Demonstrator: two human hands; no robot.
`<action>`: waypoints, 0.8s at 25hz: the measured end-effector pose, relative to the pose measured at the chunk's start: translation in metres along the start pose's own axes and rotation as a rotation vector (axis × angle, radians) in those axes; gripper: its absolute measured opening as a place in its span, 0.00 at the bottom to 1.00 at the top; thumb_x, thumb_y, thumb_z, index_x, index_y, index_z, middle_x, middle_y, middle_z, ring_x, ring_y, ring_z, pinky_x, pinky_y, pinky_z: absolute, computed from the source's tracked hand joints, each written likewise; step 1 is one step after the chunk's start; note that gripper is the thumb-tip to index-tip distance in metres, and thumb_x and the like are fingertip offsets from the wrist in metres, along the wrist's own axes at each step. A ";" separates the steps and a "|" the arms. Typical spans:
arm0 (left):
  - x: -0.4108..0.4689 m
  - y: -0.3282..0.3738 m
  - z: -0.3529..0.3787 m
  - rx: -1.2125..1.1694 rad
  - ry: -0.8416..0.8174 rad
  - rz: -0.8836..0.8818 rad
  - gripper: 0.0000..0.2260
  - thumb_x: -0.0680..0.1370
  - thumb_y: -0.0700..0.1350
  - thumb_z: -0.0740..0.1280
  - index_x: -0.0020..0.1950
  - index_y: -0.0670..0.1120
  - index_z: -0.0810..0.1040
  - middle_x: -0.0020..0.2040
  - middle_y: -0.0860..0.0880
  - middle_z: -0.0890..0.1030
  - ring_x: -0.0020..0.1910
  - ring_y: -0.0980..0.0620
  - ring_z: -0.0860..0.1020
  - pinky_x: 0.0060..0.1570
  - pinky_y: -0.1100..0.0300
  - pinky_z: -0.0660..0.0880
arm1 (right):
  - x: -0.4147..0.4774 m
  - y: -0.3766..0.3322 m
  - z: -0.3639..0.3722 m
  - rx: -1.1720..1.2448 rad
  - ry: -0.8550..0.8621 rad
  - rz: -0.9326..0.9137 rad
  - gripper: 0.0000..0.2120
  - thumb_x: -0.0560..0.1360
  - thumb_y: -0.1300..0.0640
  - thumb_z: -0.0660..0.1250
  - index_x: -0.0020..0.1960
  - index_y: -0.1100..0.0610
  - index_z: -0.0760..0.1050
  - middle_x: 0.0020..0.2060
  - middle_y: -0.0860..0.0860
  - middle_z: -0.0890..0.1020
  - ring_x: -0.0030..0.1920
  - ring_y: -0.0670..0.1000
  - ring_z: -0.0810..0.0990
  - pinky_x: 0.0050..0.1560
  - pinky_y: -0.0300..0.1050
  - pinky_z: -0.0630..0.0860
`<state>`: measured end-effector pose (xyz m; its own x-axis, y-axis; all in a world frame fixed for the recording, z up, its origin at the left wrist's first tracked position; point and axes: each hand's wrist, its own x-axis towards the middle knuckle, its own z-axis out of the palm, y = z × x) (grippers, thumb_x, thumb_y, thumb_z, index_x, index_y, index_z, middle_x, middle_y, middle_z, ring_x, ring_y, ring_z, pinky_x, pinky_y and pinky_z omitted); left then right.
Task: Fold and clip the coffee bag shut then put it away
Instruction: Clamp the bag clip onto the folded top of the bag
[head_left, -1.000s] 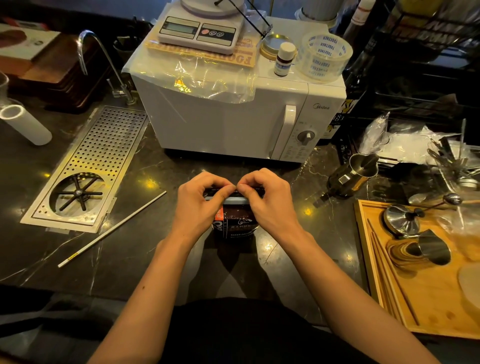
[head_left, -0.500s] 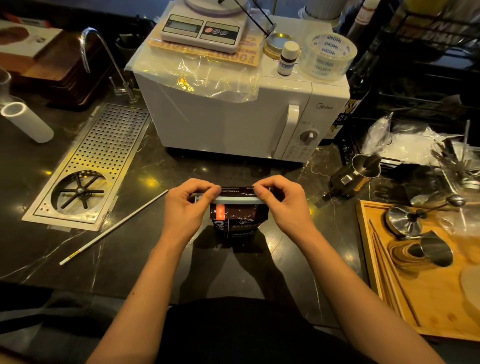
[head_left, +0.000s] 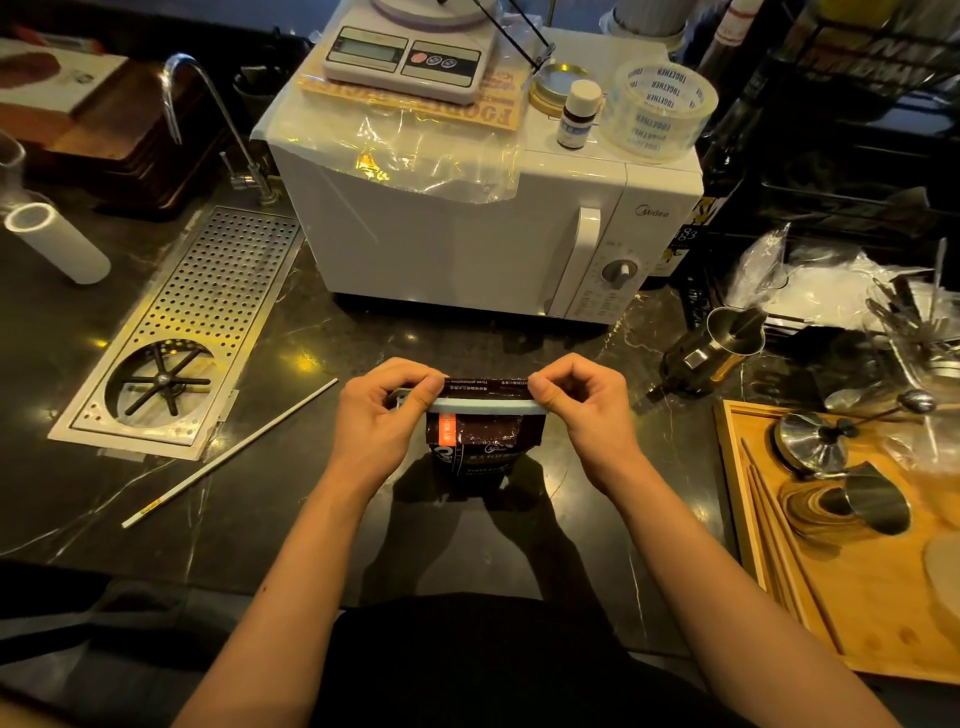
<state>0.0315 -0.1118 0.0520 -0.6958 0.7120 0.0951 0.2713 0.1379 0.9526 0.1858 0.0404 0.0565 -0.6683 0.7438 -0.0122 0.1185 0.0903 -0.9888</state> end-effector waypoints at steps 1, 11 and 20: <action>0.001 -0.001 0.001 -0.004 0.019 -0.012 0.05 0.77 0.41 0.67 0.46 0.49 0.82 0.45 0.54 0.82 0.47 0.60 0.79 0.46 0.69 0.75 | 0.001 0.000 0.002 0.008 0.002 0.002 0.06 0.74 0.64 0.70 0.40 0.57 0.79 0.35 0.49 0.81 0.37 0.41 0.78 0.40 0.35 0.76; -0.004 -0.002 0.002 -0.113 -0.030 -0.154 0.15 0.75 0.52 0.67 0.61 0.56 0.76 0.57 0.60 0.78 0.59 0.64 0.76 0.55 0.67 0.75 | -0.002 0.010 0.003 0.018 -0.034 0.043 0.05 0.79 0.57 0.64 0.48 0.57 0.78 0.43 0.49 0.81 0.44 0.39 0.79 0.45 0.34 0.77; -0.019 -0.036 0.013 -0.124 -0.083 -0.247 0.29 0.70 0.42 0.76 0.66 0.58 0.70 0.62 0.60 0.76 0.63 0.64 0.75 0.64 0.62 0.73 | -0.023 0.054 0.003 -0.017 -0.131 0.165 0.28 0.70 0.57 0.75 0.64 0.40 0.68 0.61 0.42 0.77 0.61 0.37 0.77 0.59 0.37 0.77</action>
<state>0.0438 -0.1209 0.0122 -0.6727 0.7217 -0.1633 0.0132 0.2324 0.9725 0.2056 0.0260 0.0033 -0.7284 0.6571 -0.1942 0.2461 -0.0136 -0.9691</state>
